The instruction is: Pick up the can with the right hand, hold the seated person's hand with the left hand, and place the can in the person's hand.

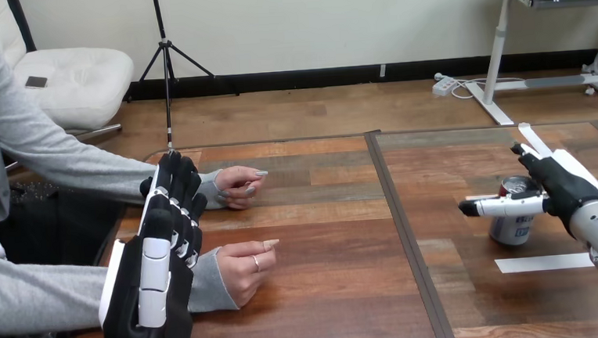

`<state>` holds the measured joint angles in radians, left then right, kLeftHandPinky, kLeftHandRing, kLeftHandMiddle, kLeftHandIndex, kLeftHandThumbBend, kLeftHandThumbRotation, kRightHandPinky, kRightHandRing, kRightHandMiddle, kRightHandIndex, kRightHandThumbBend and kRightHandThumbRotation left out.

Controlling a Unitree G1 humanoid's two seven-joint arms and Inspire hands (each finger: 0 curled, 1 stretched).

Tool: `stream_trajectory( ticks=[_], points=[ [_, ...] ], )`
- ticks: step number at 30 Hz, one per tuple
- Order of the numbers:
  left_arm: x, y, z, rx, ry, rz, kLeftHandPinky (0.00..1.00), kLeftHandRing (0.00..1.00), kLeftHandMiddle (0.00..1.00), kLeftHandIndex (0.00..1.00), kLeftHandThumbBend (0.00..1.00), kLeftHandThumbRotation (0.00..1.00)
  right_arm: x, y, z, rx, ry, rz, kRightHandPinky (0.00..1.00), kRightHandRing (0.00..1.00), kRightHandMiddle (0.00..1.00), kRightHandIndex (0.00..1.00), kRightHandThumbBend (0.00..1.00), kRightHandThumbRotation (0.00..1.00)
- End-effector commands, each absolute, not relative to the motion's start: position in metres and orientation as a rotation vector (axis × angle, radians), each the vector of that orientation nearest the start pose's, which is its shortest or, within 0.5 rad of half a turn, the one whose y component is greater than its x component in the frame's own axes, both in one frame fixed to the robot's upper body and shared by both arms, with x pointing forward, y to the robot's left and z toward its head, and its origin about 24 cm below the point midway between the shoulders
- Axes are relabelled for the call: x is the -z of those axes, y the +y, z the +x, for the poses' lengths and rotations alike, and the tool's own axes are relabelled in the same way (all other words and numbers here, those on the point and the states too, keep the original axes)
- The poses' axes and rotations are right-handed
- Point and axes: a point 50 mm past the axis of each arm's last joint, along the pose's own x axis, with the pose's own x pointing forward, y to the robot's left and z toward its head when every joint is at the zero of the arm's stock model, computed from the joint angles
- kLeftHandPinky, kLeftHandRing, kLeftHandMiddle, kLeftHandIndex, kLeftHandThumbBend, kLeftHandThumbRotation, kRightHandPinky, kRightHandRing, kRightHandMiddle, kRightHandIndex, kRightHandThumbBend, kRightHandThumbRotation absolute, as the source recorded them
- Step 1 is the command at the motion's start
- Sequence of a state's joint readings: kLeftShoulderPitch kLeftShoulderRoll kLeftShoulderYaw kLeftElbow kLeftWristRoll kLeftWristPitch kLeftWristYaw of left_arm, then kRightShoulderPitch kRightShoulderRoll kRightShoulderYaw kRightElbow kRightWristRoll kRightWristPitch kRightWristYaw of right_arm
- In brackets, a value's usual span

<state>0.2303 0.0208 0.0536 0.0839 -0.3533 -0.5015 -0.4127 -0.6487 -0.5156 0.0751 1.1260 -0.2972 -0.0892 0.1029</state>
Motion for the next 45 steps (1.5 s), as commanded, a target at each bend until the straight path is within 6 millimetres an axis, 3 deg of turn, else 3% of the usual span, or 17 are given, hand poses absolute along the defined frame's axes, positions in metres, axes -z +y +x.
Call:
stream_trajectory(
  ticks=[1, 8, 11, 23, 45],
  points=[
    [-0.0417, 0.1738, 0.2001, 0.190, -0.346, -0.223, 1.00, 1.00, 1.00, 0.99, 0.73, 0.87, -0.0475, -0.2911, 0.3453, 0.035, 0.420, -0.790, 0.88, 1.00, 1.00, 1.00, 1.00, 0.31],
    [-0.0421, 0.1736, 0.1999, 0.185, -0.347, -0.228, 1.00, 1.00, 1.00, 0.98, 0.73, 0.87, -0.0444, -0.2923, 0.3436, 0.045, 0.439, -0.804, 0.86, 1.00, 1.00, 1.00, 1.00, 0.32],
    [-0.0423, 0.1735, 0.1999, 0.183, -0.349, -0.229, 1.00, 1.00, 1.00, 0.98, 0.74, 0.87, -0.0439, -0.2926, 0.3431, 0.043, 0.441, -0.811, 0.80, 1.00, 1.00, 1.00, 1.00, 0.32],
    [-0.0435, 0.1742, 0.1993, 0.186, -0.349, -0.231, 1.00, 1.00, 1.00, 0.98, 0.74, 0.87, -0.0418, -0.2950, 0.3414, 0.059, 0.461, -0.827, 0.68, 0.96, 0.99, 0.98, 1.00, 0.29],
    [-0.0438, 0.1769, 0.1995, 0.198, -0.363, -0.259, 1.00, 1.00, 1.00, 0.98, 0.74, 0.85, -0.0430, -0.2961, 0.3411, 0.064, 0.438, -0.885, 0.62, 0.86, 0.87, 0.86, 1.00, 0.09]
  ],
)
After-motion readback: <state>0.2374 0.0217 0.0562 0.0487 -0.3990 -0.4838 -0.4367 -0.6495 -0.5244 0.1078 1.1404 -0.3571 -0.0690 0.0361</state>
